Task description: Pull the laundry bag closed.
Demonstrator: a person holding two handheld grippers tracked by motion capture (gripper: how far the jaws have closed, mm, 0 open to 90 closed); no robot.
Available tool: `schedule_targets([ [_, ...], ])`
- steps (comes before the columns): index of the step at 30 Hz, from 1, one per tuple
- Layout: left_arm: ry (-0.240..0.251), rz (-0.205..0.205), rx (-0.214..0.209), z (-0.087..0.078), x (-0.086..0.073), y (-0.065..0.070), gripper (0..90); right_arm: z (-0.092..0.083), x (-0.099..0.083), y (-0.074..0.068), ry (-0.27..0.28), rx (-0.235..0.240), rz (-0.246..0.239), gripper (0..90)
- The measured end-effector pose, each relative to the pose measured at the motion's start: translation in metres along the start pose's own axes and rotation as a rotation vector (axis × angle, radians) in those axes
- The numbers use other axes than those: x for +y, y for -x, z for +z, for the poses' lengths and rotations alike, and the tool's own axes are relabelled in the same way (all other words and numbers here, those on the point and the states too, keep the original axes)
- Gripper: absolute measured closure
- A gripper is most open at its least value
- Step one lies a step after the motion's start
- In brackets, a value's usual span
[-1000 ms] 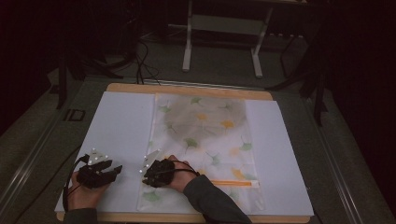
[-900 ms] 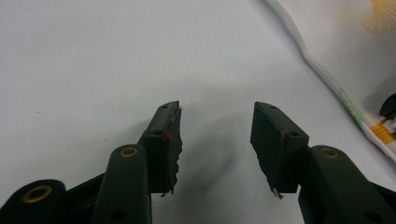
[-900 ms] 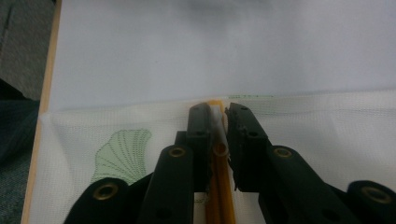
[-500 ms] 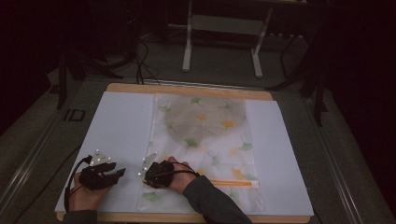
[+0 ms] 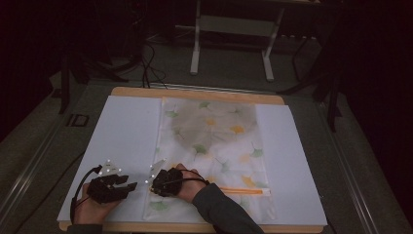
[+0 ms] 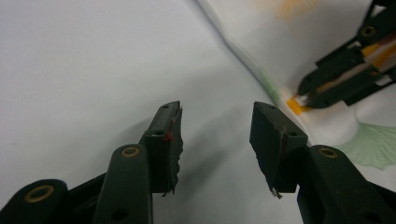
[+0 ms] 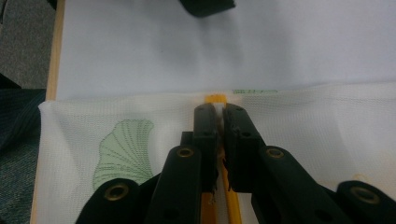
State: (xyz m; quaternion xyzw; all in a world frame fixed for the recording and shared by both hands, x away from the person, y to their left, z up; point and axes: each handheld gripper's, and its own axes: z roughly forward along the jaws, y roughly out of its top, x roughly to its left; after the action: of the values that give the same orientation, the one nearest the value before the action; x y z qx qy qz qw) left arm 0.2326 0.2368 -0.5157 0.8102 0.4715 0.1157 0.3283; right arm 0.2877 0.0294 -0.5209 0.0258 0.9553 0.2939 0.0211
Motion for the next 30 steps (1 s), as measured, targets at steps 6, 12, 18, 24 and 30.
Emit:
schedule_targets([
  [6, 0.001, -0.002, -0.065, -0.001, 0.001, 0.005, 54.3, -0.003, -0.001, -0.001, 0.004, -0.007, -0.004, 84.1],
  [12, -0.008, 0.007, -0.121, -0.001, 0.003, 0.012, 55.1, -0.005, -0.001, -0.002, 0.008, -0.015, -0.005, 84.1],
  [18, -0.020, -0.011, -0.200, 0.006, 0.006, 0.018, 55.1, -0.007, -0.001, -0.002, 0.010, -0.022, -0.002, 84.1],
  [24, -0.060, -0.035, -0.239, 0.015, 0.008, 0.022, 55.0, -0.009, -0.001, -0.003, 0.011, -0.031, -0.006, 84.2],
  [30, -0.098, -0.019, -0.247, 0.023, 0.009, 0.027, 55.8, -0.011, 0.000, -0.003, 0.014, -0.038, -0.010, 84.2],
])
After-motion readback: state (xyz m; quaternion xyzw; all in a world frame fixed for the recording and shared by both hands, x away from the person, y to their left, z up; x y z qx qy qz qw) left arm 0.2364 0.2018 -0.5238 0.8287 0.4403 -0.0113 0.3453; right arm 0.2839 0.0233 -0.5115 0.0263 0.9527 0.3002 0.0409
